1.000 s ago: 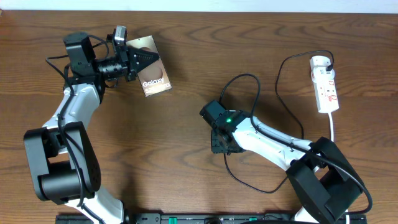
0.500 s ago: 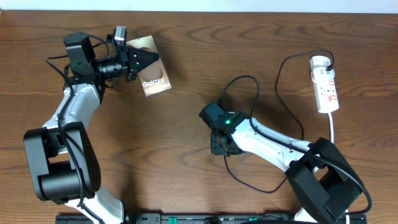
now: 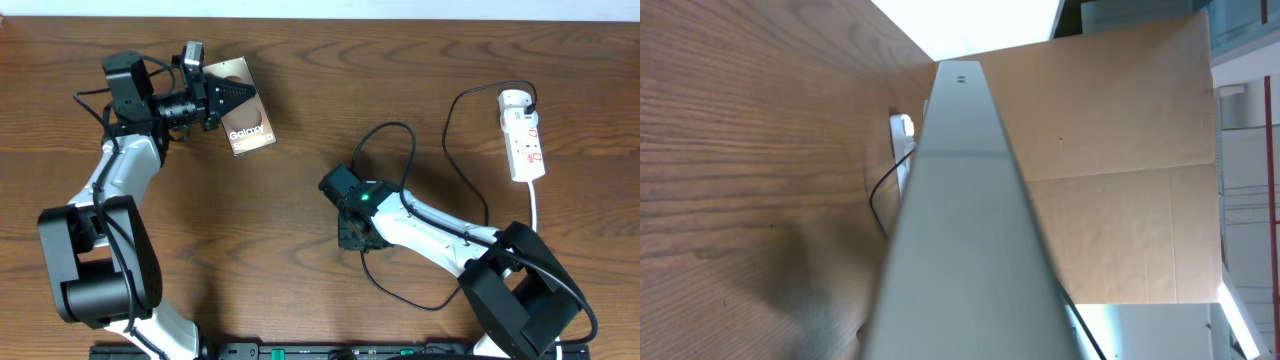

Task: Plug charger to phone and switch on socket
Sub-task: 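Close the right gripper on the cable's USB-C plug and lift it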

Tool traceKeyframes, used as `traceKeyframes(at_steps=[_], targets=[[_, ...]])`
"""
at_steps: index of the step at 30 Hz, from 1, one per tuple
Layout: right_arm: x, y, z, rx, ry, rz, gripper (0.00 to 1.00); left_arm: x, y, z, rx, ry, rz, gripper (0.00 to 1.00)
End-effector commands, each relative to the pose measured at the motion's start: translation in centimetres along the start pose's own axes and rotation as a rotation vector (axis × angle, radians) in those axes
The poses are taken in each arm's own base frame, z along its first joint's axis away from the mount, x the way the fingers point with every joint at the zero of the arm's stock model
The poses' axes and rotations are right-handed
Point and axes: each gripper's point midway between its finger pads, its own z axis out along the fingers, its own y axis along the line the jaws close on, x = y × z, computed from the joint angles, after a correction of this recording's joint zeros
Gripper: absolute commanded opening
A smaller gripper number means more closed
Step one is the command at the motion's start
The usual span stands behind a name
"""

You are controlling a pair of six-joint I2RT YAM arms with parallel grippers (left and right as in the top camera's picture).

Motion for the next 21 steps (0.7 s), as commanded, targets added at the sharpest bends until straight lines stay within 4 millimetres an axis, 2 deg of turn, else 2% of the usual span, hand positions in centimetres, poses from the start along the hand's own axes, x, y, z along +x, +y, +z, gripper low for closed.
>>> traceKeyframes(at_steps=[1,11,21], targets=[[0.18,-0.11,-0.08,0.006,-0.006,0.001,0.15,0.4,-0.8,-0.21,0.025,0.025,0.025,0.07],[0.18,-0.11,-0.08,0.006,-0.006,0.002,0.01,0.4,-0.8,-0.21,0.025,0.025,0.025,0.07],[0.18,-0.11,-0.08,0.006,-0.006,0.002,0.01,0.39,-0.81,-0.21,0.025,0.025,0.026,0.07]])
